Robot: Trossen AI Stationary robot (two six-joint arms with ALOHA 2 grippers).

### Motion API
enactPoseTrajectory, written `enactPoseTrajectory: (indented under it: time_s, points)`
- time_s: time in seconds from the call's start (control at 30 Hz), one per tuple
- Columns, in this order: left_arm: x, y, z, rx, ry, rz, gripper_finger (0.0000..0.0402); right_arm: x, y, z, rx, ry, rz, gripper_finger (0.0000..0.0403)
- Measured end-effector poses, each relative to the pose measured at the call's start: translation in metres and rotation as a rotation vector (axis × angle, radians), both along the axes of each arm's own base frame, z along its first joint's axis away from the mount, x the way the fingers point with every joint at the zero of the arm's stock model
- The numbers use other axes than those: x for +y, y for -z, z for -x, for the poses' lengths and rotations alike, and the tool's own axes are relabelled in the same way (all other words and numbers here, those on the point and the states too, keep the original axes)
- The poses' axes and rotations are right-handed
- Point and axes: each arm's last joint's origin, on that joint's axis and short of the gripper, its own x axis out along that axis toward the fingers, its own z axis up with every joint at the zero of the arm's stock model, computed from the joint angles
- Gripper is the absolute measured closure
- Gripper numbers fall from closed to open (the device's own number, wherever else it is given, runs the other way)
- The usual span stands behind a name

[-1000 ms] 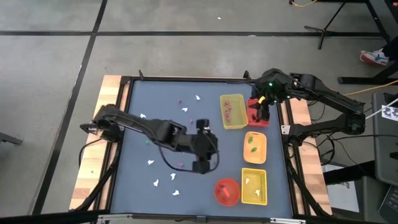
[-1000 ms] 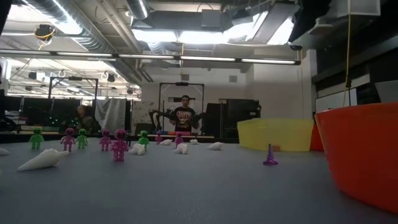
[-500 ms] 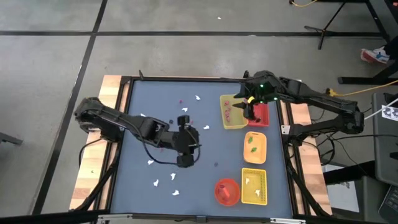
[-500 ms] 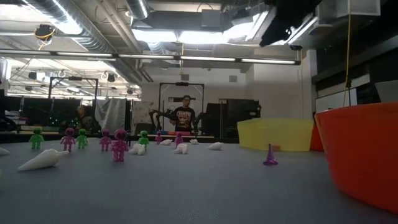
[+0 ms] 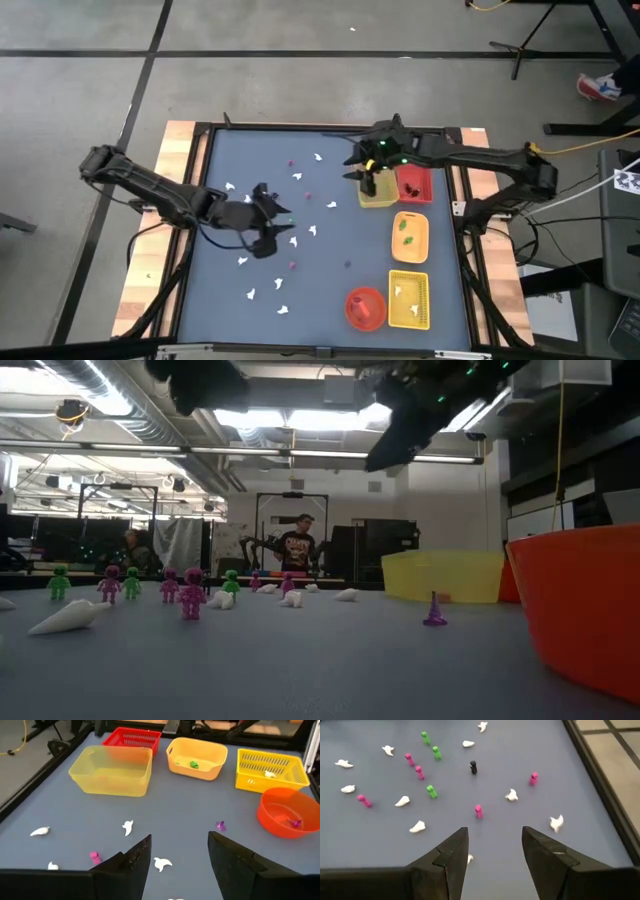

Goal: Sort Halloween decoration
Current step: Put the pink skeleton toy into the top yellow bin

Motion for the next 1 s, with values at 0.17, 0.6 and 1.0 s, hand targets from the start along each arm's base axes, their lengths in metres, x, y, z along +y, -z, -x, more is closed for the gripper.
enactPoseTrajectory:
  time_s: [0.17,0.6,1.0]
  points:
    - [0.007,0.019,0.020,-0.060,-0.005,0.018,0.0223,-0.008,0.026,-0.028,-0.041,-0.044,-0.020,0.0219]
    - [0.018,0.050,0.048,-0.126,-0.040,0.081,0.0223,-0.008,0.085,-0.078,-0.130,-0.164,0.021,0.0219]
    - [0.020,0.054,0.048,-0.134,-0.053,0.104,0.0223,-0.001,0.110,-0.115,-0.098,-0.216,0.090,0.0219]
